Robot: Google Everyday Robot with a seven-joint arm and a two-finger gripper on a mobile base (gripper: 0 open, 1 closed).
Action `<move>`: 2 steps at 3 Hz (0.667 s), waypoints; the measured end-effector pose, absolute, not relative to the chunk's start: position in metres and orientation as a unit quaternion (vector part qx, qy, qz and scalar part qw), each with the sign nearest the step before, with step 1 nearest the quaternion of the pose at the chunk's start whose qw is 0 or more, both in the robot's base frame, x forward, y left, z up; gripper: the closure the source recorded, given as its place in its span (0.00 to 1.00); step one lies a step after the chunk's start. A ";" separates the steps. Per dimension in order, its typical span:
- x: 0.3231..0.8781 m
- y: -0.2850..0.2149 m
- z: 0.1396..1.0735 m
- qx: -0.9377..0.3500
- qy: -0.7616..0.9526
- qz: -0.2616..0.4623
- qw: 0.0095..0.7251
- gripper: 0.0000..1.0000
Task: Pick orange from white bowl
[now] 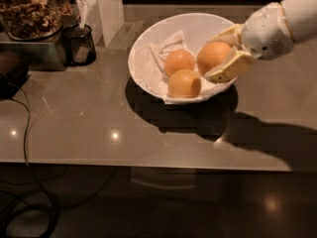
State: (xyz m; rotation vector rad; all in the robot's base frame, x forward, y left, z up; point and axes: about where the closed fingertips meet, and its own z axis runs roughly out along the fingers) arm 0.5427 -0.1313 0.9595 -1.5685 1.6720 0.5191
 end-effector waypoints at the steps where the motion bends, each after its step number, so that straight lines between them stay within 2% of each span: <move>1: 0.494 -0.127 0.974 -0.577 0.648 0.221 0.446 1.00; 2: 0.471 -0.151 0.951 -0.542 0.675 0.237 0.441 1.00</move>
Offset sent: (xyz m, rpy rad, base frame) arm -0.0387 0.0065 0.0163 0.1096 -0.0497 -0.0390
